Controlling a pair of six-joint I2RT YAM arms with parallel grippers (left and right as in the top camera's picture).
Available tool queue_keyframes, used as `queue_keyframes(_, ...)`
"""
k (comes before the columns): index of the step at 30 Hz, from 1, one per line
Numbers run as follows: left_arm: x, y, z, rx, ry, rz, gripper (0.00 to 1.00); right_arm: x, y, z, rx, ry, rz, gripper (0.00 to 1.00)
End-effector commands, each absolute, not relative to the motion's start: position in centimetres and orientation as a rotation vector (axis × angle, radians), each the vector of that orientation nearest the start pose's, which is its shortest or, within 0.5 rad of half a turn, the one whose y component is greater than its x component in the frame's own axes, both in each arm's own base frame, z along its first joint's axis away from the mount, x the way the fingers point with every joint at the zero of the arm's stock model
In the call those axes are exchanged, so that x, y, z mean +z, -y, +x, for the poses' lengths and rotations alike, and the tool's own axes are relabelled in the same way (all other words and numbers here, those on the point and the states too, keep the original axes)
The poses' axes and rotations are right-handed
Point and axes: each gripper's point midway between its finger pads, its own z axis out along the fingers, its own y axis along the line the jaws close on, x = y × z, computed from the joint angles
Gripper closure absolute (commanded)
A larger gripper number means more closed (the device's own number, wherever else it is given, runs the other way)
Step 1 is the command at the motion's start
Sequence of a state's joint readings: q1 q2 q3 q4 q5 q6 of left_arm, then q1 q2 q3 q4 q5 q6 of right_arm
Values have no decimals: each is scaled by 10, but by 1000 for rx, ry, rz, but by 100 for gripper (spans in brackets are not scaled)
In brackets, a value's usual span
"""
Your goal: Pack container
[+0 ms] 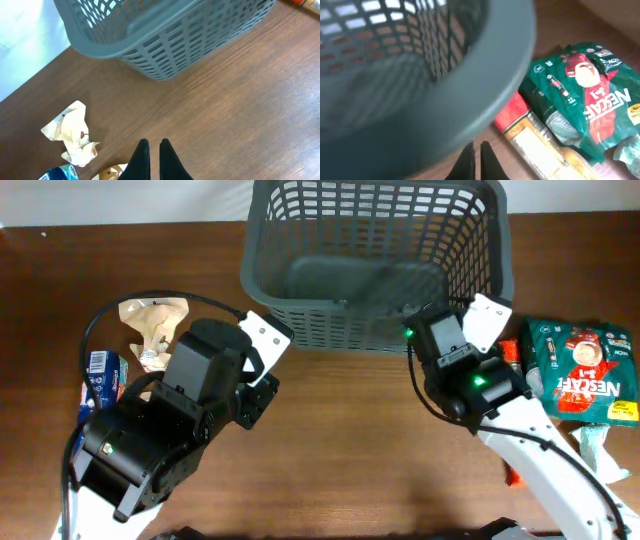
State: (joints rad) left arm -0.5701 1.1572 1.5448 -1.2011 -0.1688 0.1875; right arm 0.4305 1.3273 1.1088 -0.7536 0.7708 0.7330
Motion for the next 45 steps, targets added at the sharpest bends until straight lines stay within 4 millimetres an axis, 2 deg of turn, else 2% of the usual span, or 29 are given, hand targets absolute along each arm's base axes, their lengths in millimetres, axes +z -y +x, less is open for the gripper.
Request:
queue_keyframes(1, 333, 128, 255, 32, -2204, 809, 98, 215, -16, 344, -395, -2110, 645, 96)
queue_keyframes(6, 333, 128, 255, 32, -2204, 809, 98, 222, -20, 353, -354, -2073, 643, 96)
queue_keyframes(13, 333, 128, 255, 32, -2204, 809, 98, 233, -36, 371, -286, -2070, 512, 96)
queue_keyframes(17, 333, 128, 255, 32, -2204, 808, 98, 232, -39, 372, -268, -2078, 502, 96)
queue_keyframes(21, 333, 128, 255, 32, -2204, 809, 98, 220, -43, 365, -263, -2145, 472, 96)
queue_keyframes(24, 332, 128, 256, 32, -2213, 792, 98, 205, -36, 346, -338, -2244, 436, 96)
queue_keyframes(26, 331, 122, 261, 69, -2233, 737, 98, 207, -32, 337, -356, -2265, 429, 89)
queue_keyframes(27, 330, 119, 264, 93, -2241, 714, 98, 211, -31, 334, -354, -2264, 432, 82)
queue_keyframes(29, 328, 116, 270, 135, -2251, 696, 98, 227, -30, 328, -323, -2248, 436, 57)
queue_keyframes(31, 327, 115, 275, 154, -2255, 665, 98, 248, -31, 319, -257, -2234, 436, 18)
queue_keyframes(32, 328, 115, 277, 155, -2253, 647, 94, 262, -30, 313, -233, -2219, 440, 4)
queue_keyframes(33, 329, 115, 279, 154, -2248, 629, 86, 271, -28, 308, -220, -2210, 442, 1)
queue_keyframes(34, 334, 110, 283, 179, -2234, 572, 64, 296, -21, 292, -192, -2179, 450, 1)
queue_keyframes(35, 338, 103, 286, 204, -2228, 510, 53, 309, -16, 283, -182, -2159, 457, 1)
queue_keyframes(36, 341, 96, 288, 229, -2223, 450, 48, 321, -11, 274, -175, -2139, 466, 1)
queue_keyframes(40, 350, 55, 293, 297, -2223, 196, 36, 359, 18, 234, -161, -2056, 535, 1)
queue_keyframes(45, 348, 1, 298, 322, -2255, -62, 29, 383, 60, 182, -195, -1957, 680, 1)
